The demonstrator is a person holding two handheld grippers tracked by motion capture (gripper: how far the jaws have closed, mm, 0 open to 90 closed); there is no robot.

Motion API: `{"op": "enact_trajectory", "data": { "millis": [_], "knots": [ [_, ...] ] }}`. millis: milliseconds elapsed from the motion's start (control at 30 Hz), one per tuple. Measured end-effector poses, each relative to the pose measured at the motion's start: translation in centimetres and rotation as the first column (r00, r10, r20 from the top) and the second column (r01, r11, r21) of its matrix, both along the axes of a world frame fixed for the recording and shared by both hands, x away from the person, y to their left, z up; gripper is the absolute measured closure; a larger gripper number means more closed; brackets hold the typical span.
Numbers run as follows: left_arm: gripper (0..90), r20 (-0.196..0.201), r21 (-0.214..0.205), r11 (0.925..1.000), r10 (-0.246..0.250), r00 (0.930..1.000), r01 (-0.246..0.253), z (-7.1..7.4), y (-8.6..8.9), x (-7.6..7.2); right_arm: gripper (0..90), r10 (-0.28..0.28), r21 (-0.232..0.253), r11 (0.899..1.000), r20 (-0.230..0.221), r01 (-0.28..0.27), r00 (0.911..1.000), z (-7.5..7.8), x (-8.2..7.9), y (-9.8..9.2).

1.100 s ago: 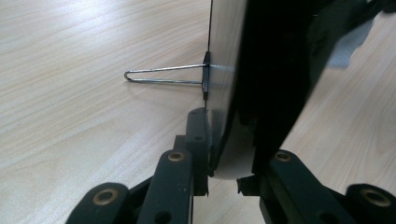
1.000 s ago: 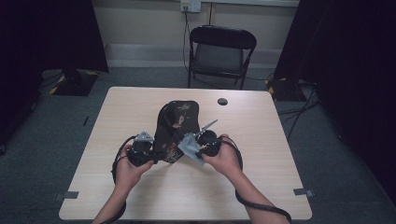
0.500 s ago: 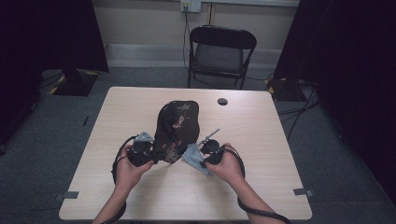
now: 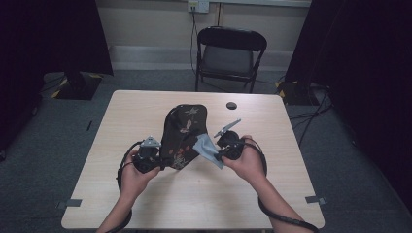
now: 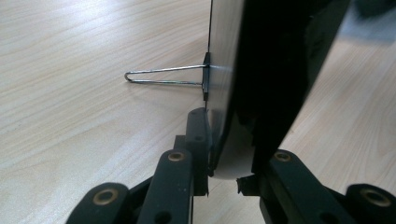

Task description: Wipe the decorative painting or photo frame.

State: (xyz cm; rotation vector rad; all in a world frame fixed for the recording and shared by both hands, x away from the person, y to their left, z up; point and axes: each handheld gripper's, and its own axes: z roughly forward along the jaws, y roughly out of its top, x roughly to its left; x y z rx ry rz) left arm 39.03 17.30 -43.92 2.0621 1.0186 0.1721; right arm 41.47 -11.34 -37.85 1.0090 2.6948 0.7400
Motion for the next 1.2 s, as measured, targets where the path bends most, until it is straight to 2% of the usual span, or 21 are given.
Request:
{"op": "enact_trajectory", "data": {
  "millis": [133, 167, 200, 367, 500, 700, 1033, 1200],
  "knots": [
    [78.5, 0.003, 0.003, 1.0, -0.001, 1.0, 0.001, 0.0, 0.0, 0.0, 81.8, 0.011, 0.0, 1.0, 0.061, -0.011, 0.9981, 3.7, 0.2, -0.1],
    [78.5, 0.003, 0.003, 1.0, -0.001, 1.0, 0.001, 0.0, 0.0, 0.0, 81.8, 0.011, 0.0, 1.0, 0.061, -0.011, 0.9981, 3.7, 0.2, -0.1],
    [78.5, 0.003, 0.003, 1.0, -0.001, 1.0, 0.001, 0.0, 0.0, 0.0, 81.7, 0.011, 0.012, 1.0, 0.084, -0.012, 0.9964, 5.3, 0.3, -0.2],
    [78.5, 0.001, 0.004, 1.0, -0.001, 1.0, 0.001, 0.0, -0.1, 0.0, 81.7, 0.017, 0.027, 0.999, 0.14, -0.021, 0.99, 8.9, 0.4, 0.2],
    [78.5, -0.002, 0.006, 1.0, -0.005, 1.0, 0.005, 0.0, -0.1, 0.0, 81.8, 0.01, 0.054, 0.998, 0.162, -0.019, 0.9867, 10.1, 0.5, 1.0],
    [78.5, -0.001, 0.007, 0.9999, -0.007, 1.0, 0.007, 0.0, 0.0, 0.0, 81.7, 0.009, 0.054, 0.998, 0.151, -0.018, 0.9885, 9.3, 0.9, 2.2],
    [78.5, -0.004, 0.009, 0.9999, -0.014, 0.9999, 0.014, 0.0, 0.0, 0.0, 81.8, 0.013, 0.036, 0.999, 0.11, -0.017, 0.9938, 6.5, 1.3, 2.5],
    [78.5, 0.0, 0.012, 0.9998, -0.014, 0.9999, 0.014, 0.0, 0.0, 0.0, 81.8, 0.015, 0.03, 0.999, 0.08, -0.017, 0.9967, 4.4, 1.1, 2.6]
  ]
}}
